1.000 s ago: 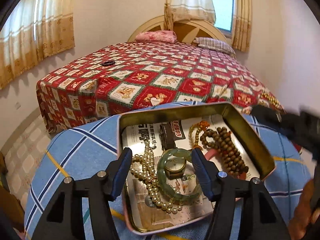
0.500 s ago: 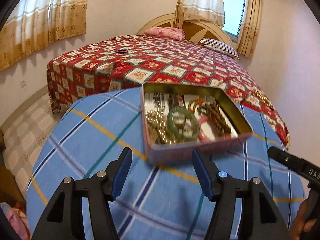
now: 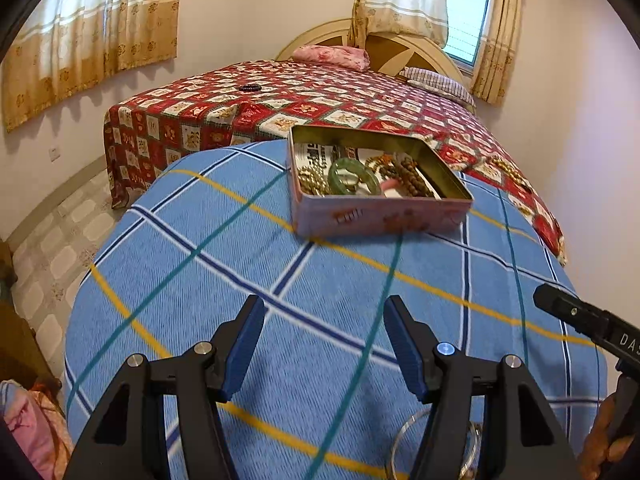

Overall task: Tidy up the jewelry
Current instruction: 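Withdraw both grippers and move the left gripper toward the silver bangle, then lower the left gripper onto the silver bangle and close on it, then grasp the dark wooden bead bracelet with the right gripper while the left holds the bangle, then carry the bangle and wooden beads into the pink tin and open both grippers, then withdraw both grippers from the tin toward the red-string charm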

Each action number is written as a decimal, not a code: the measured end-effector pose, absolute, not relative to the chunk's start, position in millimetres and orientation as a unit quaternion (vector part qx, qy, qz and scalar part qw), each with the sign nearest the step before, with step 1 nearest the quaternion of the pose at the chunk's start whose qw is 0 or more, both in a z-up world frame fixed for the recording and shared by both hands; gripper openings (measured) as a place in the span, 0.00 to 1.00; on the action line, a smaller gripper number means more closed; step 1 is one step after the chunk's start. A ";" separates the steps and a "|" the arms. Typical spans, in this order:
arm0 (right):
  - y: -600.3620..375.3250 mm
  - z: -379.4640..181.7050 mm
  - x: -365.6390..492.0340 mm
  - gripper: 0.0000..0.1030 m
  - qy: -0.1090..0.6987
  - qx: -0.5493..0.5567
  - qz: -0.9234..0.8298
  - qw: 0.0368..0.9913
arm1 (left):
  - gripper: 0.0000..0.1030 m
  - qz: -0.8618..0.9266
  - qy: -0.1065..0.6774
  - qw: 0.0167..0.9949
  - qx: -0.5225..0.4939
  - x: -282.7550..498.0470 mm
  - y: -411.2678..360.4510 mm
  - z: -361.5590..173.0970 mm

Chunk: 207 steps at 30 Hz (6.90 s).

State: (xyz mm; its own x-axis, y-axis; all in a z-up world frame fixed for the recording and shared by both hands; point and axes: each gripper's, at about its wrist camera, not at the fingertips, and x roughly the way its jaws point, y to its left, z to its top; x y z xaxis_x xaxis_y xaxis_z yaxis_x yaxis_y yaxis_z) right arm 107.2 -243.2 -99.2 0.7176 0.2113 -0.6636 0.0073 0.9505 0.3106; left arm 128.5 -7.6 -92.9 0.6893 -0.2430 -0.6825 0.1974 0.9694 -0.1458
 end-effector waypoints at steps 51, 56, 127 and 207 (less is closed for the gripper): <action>-219.9 -117.4 57.3 0.40 0.394 0.104 0.107 0.907 | 0.61 -0.210 0.434 0.876 0.000 84.0 -21.0 -121.2; -222.6 -114.3 54.6 0.40 0.388 0.104 0.103 0.910 | 0.51 -0.170 0.438 0.880 0.071 85.7 -37.6 -131.1; -220.3 -66.1 101.6 0.12 0.332 0.063 0.086 0.937 | 0.04 -0.187 0.371 0.907 -0.070 112.6 16.2 -97.8; -240.7 -95.4 82.8 0.40 0.367 0.114 0.078 0.920 | 0.61 -0.139 0.342 0.929 -0.013 90.3 21.5 -83.7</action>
